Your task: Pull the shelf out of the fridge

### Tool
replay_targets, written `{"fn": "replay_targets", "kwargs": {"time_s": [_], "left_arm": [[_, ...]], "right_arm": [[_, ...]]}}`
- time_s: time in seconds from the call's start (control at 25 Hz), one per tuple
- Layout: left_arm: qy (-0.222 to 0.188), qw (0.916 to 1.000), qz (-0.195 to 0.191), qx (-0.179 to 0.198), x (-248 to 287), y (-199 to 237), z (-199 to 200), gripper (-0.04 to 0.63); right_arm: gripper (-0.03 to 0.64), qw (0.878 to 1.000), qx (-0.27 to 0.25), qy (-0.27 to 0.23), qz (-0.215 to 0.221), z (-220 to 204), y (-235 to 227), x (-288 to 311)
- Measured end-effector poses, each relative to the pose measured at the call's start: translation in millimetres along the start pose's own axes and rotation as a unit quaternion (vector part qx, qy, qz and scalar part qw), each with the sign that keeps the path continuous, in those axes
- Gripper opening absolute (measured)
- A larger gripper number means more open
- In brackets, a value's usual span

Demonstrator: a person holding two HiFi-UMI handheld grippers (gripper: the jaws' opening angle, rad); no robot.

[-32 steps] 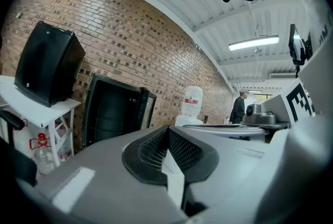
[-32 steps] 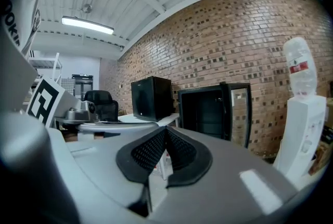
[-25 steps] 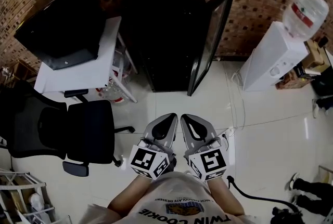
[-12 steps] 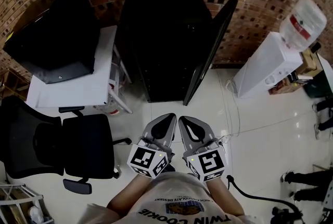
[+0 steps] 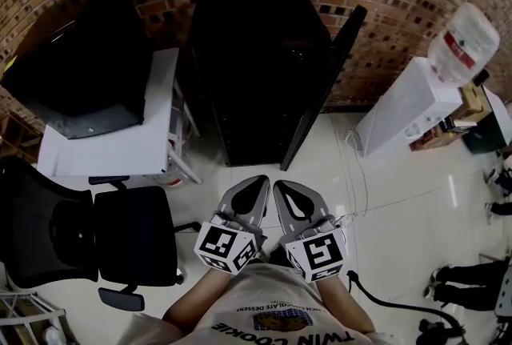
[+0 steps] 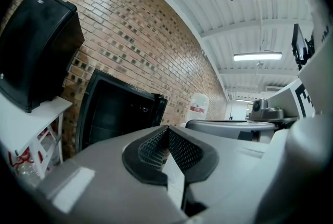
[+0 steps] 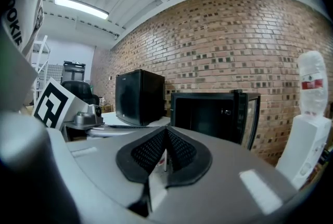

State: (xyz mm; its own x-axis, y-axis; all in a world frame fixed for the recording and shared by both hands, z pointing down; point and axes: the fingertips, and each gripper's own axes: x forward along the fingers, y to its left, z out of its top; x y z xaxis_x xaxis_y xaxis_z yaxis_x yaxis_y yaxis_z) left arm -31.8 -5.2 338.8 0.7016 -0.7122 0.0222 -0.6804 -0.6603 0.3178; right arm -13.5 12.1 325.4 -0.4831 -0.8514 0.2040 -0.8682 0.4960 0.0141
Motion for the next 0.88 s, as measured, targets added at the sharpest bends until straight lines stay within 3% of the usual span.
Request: {"fn": "replay_targets", "kwargs": {"time_s": [0.68, 0.88], "left_arm": [[0.004, 0.9995, 0.010, -0.030, 63.1, 50.1, -13.3, 0.000], [-0.010, 0.9948, 0.003, -0.101, 100.1, 72.3, -23.9, 0.000]], "right_arm": [[0.005, 1.000, 0.003, 0.001, -0.005, -7.0, -52.7, 47.9], [0.005, 1.000, -0.005, 0.006, 0.002, -5.3, -82.2, 68.9]]}}
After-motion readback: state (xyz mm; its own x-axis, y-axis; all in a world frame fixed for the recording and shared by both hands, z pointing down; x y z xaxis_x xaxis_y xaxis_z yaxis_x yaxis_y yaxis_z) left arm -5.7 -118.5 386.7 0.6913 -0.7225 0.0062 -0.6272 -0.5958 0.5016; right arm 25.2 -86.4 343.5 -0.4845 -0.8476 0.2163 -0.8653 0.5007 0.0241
